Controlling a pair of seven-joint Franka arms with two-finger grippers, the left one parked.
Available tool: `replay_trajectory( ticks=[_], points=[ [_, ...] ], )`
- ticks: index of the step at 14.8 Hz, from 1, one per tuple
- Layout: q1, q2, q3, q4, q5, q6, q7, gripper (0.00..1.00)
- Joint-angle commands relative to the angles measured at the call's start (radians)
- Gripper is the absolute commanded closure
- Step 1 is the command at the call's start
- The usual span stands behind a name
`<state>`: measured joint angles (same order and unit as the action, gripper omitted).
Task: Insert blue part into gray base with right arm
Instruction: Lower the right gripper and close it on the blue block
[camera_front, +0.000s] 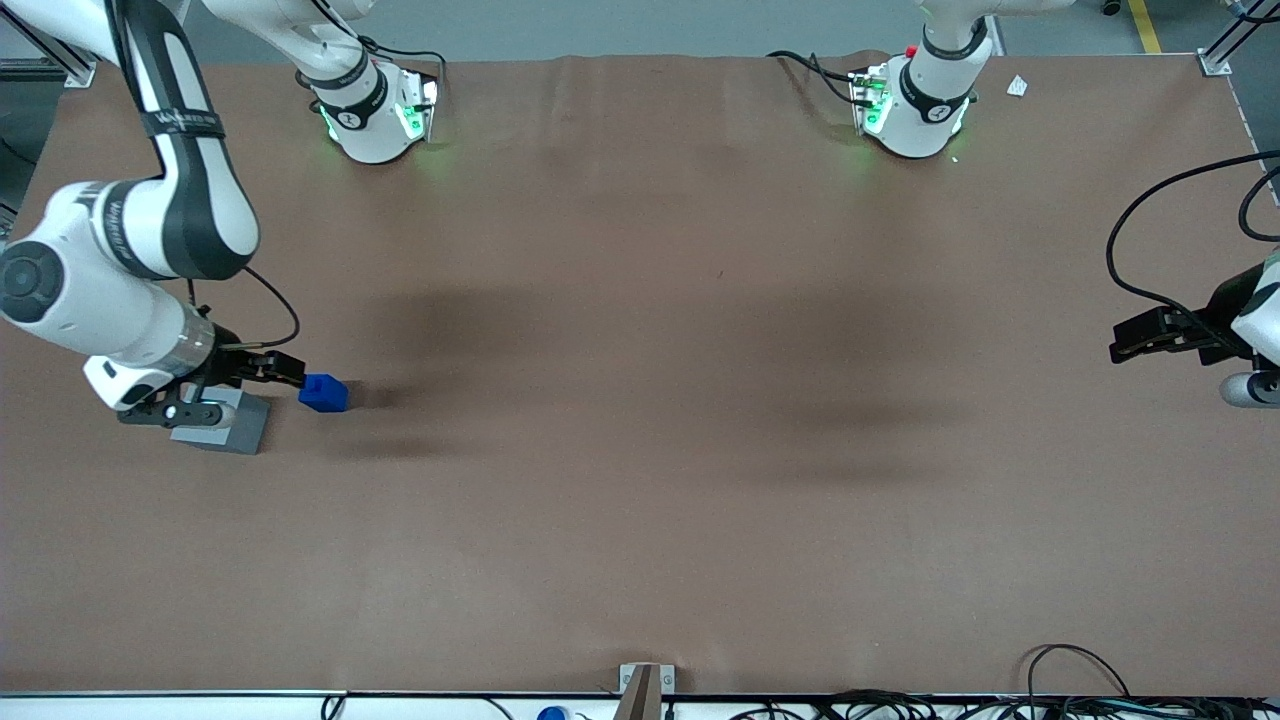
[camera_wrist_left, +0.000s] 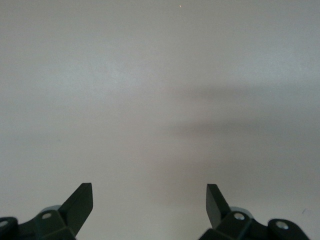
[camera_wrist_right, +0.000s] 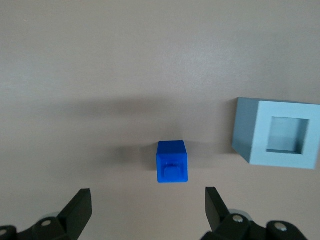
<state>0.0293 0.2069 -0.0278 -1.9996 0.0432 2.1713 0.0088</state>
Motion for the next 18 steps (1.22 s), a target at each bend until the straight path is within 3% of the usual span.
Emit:
replay_trajectory(
  ticks=[1,5,9,18],
  points=[
    [0.006,-0.015,-0.001,-0.114,0.006,0.132,-0.007,0.0],
    [0.035,0.093,-0.001,-0.114,-0.012,0.254,-0.019,0.01],
    [0.034,0.112,-0.001,-0.117,-0.086,0.254,-0.023,0.03],
    [0.024,0.15,-0.006,-0.119,-0.089,0.257,-0.023,0.05]
  ],
)
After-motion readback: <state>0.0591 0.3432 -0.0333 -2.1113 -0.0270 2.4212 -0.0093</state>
